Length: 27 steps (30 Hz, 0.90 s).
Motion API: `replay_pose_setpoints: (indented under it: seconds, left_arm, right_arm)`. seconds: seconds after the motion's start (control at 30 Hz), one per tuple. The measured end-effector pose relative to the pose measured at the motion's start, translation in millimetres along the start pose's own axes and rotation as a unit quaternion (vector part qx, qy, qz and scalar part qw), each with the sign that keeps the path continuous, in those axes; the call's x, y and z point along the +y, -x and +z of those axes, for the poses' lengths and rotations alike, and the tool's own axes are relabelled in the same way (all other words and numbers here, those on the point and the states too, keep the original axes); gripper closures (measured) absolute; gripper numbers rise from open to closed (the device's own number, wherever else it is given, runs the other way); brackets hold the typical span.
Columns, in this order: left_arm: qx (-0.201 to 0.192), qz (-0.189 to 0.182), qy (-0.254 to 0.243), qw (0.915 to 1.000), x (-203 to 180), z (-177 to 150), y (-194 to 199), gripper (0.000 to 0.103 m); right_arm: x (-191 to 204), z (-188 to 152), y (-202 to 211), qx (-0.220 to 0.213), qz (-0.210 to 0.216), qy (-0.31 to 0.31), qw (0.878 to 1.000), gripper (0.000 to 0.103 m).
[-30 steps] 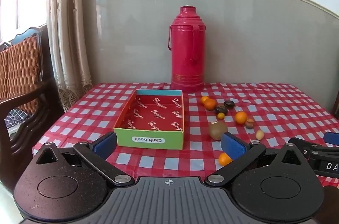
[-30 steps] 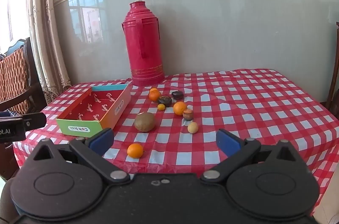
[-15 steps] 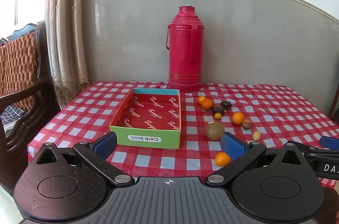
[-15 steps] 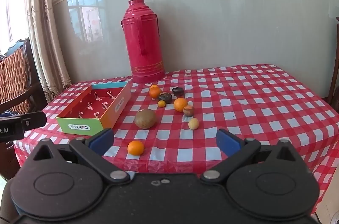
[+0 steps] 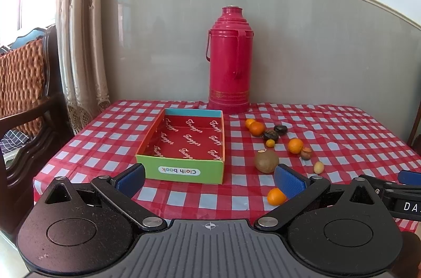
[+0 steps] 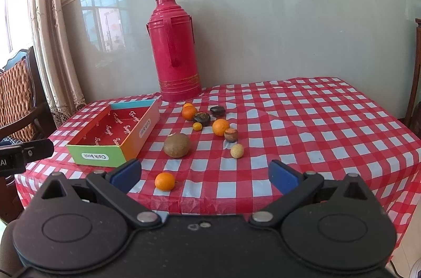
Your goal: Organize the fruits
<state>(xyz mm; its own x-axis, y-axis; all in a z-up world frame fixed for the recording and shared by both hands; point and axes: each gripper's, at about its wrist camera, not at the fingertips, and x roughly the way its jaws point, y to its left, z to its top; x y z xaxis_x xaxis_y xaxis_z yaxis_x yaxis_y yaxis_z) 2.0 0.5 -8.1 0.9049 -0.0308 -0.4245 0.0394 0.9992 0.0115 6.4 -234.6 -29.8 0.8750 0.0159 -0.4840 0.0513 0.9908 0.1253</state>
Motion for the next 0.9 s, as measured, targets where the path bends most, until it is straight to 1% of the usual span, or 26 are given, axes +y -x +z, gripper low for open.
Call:
replay_pose_setpoints:
  seconds: [0.9]
  left_arm:
    - [-0.005, -0.002, -0.004, 1.0, -2.2, -1.2, 1.4, 0.0]
  right_arm:
    - [-1.3, -0.4, 0.3, 0.002, -0.004, -0.002, 1.0, 0.006]
